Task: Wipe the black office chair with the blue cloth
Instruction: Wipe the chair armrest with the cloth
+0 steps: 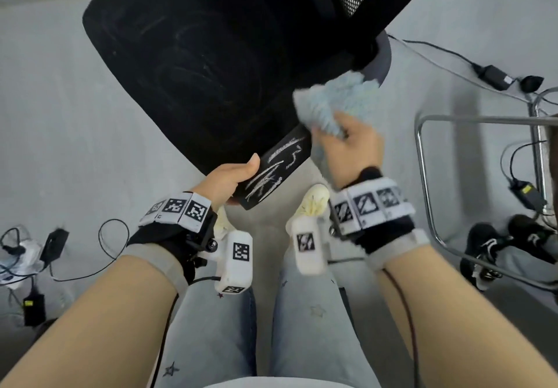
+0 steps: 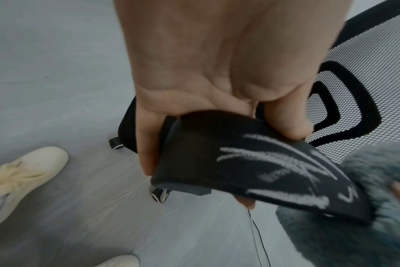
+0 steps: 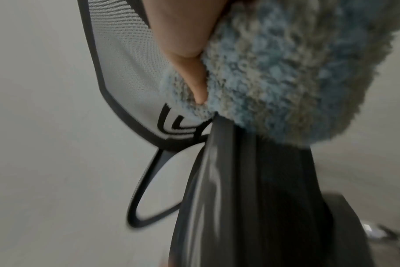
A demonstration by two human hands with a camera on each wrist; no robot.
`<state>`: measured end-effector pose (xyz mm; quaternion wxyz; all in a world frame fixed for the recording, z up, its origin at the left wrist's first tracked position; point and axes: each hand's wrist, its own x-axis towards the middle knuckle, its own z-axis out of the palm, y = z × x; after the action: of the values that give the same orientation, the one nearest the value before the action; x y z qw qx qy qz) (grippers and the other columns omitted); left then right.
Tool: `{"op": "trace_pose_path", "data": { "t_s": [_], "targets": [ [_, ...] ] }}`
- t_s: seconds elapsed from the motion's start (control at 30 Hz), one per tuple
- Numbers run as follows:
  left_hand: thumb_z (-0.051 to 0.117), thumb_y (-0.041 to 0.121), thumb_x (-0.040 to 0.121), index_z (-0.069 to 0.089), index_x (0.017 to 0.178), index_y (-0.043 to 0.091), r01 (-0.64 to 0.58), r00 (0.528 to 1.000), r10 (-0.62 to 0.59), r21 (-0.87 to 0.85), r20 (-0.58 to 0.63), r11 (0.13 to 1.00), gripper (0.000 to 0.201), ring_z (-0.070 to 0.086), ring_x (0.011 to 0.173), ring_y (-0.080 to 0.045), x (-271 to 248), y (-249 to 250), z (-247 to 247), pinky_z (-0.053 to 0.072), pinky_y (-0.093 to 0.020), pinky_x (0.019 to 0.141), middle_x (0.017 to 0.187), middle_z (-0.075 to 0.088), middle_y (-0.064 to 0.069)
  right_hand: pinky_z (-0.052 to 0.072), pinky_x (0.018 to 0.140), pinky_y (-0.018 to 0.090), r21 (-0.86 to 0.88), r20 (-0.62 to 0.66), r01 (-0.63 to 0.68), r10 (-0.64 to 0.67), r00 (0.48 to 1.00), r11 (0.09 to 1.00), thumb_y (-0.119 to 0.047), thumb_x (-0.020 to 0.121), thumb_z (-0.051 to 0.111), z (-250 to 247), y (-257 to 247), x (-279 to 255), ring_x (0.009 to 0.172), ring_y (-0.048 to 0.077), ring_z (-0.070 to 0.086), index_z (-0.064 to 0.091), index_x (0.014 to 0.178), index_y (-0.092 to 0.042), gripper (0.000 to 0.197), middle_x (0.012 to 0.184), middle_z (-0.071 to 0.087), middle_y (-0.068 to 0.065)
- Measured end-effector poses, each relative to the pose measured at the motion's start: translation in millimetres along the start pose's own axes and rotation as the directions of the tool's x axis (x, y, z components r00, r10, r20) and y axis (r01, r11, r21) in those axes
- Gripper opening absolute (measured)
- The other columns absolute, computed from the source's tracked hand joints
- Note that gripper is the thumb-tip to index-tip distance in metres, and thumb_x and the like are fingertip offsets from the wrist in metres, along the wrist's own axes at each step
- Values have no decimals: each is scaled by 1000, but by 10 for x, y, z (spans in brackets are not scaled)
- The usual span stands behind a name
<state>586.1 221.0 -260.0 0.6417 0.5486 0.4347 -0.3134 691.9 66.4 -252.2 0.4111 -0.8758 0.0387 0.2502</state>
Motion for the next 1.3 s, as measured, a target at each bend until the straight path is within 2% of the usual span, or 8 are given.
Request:
{"op": "trace_pose_path", "data": {
  "t_s": [0.13,0.37,0.57,0.73,0.87,0.97,1.1,1.3],
  "targets": [
    [43,45,91,67,79,18,21,1000,-20,-6,8,1000,38,65,61,-3,-18,2,-13,54,-22,71,69,68,7,34,50,21,-7,-165,-39,37,986,999,-30,83,59,-235,-152,433,66,15,46,61,76,-12,20,66,54,1],
    [42,41,93,65,76,20,13,1000,-13,4,-26,1000,35,63,53,2,-53,12,-20,53,-12,58,61,68,9,40,82,22,-151,114,134,-117,987,979,-21,84,63,151,-13,-360,99,22,57,58,122,-23,39,107,63,5],
    [31,45,95,62,108,29,-13,1000,13,4,-3,1000,37,58,94,-4,-157,-134,-146,49,-22,83,102,63,6,47,61,21,280,-214,74,-13,977,957,-27,77,66,-138,-189,-125,61,1,50,54,62,-27,19,57,54,-16],
    [34,46,94,54,124,37,37,999,-34,-96,34,995,37,47,124,-15,-184,-222,-284,48,-40,92,127,55,6,41,80,16,19,-310,254,-236,921,967,-25,77,65,-151,-149,-76,88,13,47,66,87,-9,20,87,49,-8],
    [38,48,93,59,115,33,152,987,-132,-266,93,952,35,59,105,-25,-172,-268,-198,54,-46,86,112,58,0,14,103,39,-321,-86,254,-295,952,912,-33,75,70,155,43,-160,135,30,24,69,102,-24,29,144,40,2],
    [39,43,94,66,99,28,129,992,-110,-415,70,901,32,60,94,-30,-159,-297,-118,60,-36,69,105,59,-5,13,109,50,-290,22,430,-444,896,855,-22,75,69,327,184,-345,140,31,17,66,110,-24,35,143,43,0],
    [41,37,95,58,112,8,83,996,-87,-521,17,850,38,56,108,-30,-110,-336,-96,57,-40,81,122,54,-15,5,103,38,-354,158,582,-567,808,732,-5,66,67,348,225,-351,136,23,18,64,107,-33,49,135,53,-7],
    [36,26,97,62,103,7,26,995,28,-521,95,853,33,61,103,-32,-106,-368,1,56,-32,86,108,62,-9,12,107,58,-311,21,312,-321,947,898,-31,81,62,75,-43,75,143,32,-2,67,93,-27,14,147,35,-9]
  ]
}}
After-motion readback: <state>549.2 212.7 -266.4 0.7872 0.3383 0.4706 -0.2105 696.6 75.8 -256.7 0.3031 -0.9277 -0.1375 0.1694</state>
